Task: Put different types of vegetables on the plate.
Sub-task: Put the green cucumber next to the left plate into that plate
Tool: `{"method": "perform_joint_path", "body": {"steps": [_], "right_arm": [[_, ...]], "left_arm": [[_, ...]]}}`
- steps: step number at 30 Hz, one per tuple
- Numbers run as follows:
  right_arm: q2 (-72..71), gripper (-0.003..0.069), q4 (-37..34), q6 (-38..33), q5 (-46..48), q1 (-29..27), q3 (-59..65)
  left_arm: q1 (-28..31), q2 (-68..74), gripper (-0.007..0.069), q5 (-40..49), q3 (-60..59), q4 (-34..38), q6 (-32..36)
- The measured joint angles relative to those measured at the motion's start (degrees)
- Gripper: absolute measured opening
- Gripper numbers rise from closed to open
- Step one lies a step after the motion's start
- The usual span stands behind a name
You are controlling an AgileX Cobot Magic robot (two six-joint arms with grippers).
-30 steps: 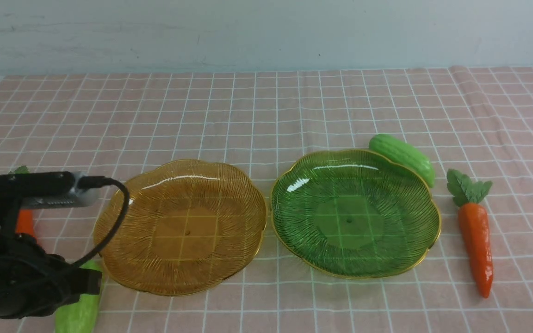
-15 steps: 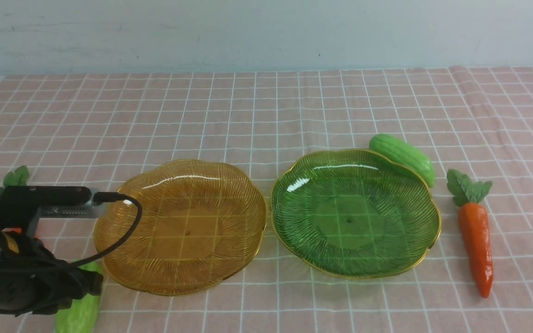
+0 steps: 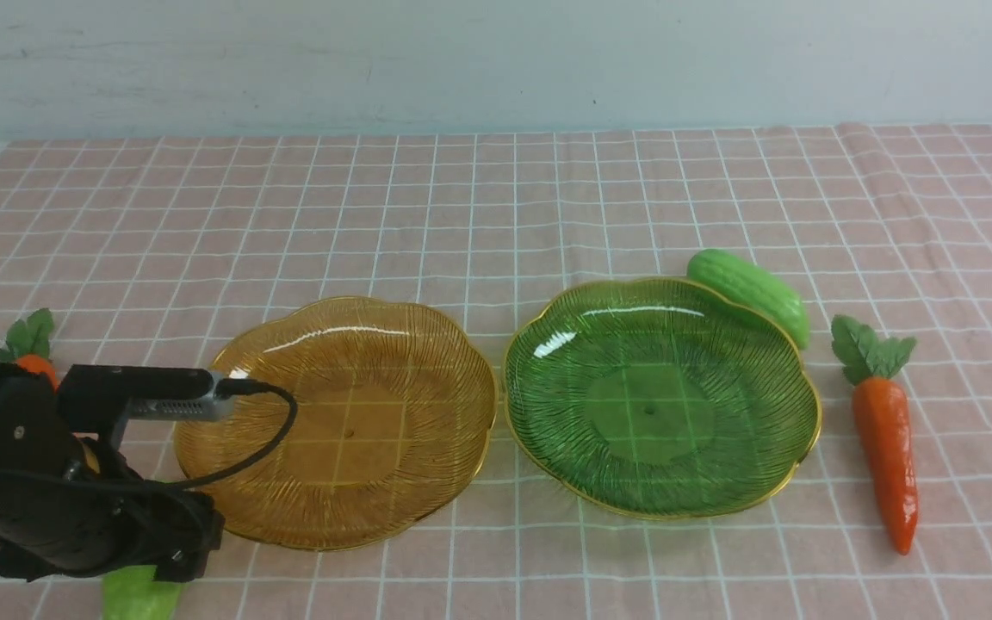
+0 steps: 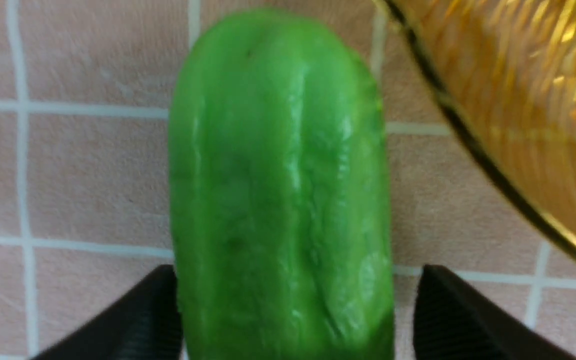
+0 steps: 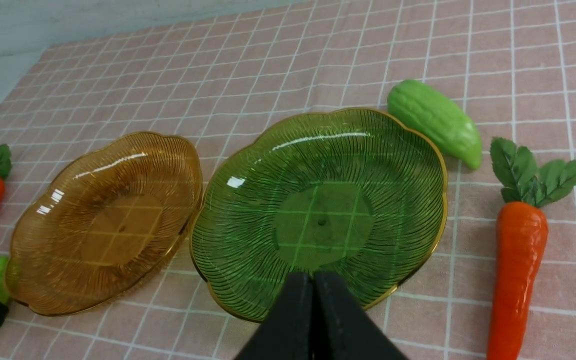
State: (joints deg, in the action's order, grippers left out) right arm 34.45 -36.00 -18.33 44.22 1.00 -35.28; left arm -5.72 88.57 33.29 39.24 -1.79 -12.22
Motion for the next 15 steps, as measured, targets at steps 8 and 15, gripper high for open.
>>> {"method": "perform_joint_path", "body": {"steps": [8,15], "right_arm": [[0.0,-0.0015,-0.1,-0.9,-0.4,0.0,0.0],[0.0,-0.0015,-0.4,-1.1,-0.4,0.0,0.0]], "left_arm": [[0.0,0.9,0.0323,4.7,0.2,-1.5,-5.2],[-0.1,-8.5,0.032,8.4,0.5,-4.7,-8.6]]}}
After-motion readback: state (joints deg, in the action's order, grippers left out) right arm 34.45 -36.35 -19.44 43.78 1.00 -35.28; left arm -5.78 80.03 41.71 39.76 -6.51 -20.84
